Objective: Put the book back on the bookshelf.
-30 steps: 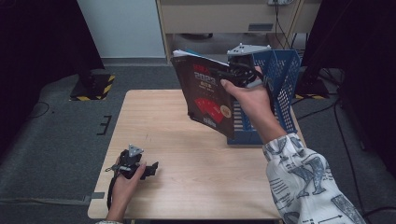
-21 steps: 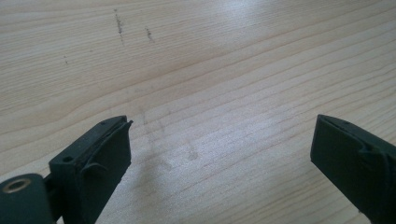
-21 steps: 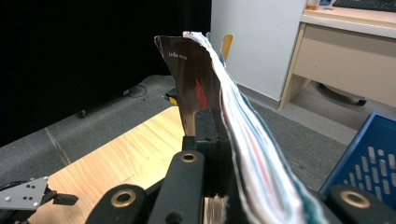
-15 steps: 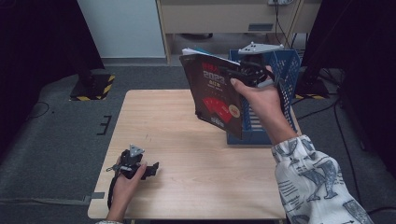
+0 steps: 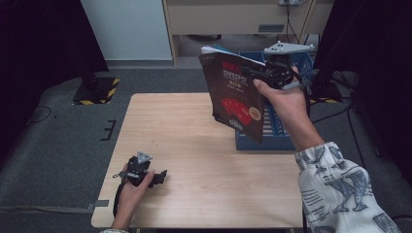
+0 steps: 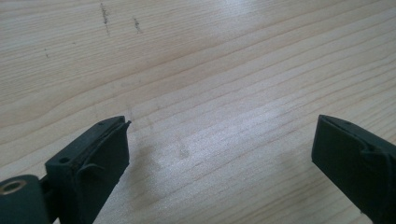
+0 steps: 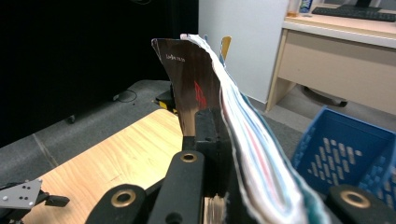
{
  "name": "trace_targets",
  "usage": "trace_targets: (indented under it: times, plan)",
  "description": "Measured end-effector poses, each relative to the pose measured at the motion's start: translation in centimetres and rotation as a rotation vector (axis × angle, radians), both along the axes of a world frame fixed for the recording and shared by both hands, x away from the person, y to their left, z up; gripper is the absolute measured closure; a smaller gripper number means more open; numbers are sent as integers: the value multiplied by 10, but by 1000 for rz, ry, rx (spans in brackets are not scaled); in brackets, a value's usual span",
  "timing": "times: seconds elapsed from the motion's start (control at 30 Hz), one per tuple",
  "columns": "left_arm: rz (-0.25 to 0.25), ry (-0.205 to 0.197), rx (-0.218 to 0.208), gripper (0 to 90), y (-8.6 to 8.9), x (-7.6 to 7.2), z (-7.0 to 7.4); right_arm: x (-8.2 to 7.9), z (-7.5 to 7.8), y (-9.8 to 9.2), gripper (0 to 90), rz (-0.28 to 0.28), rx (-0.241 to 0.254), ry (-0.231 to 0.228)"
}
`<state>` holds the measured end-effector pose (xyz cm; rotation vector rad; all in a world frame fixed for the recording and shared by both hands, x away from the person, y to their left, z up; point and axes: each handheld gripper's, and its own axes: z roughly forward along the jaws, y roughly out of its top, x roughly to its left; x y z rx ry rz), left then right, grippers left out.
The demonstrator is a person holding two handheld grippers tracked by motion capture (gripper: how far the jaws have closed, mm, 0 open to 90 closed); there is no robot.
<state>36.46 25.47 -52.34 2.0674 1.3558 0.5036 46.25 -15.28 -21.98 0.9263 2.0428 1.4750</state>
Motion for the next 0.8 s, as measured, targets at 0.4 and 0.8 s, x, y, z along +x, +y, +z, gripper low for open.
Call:
trace_targets:
  times: [0.4,0.8]
  plan:
    - [10,24,37,35,0,1,-5,-1,5,-32,870,-67,4,-10]
    - [11,13,29,9,0,2,-8,-3,6,-57,870,-115,11,-13]
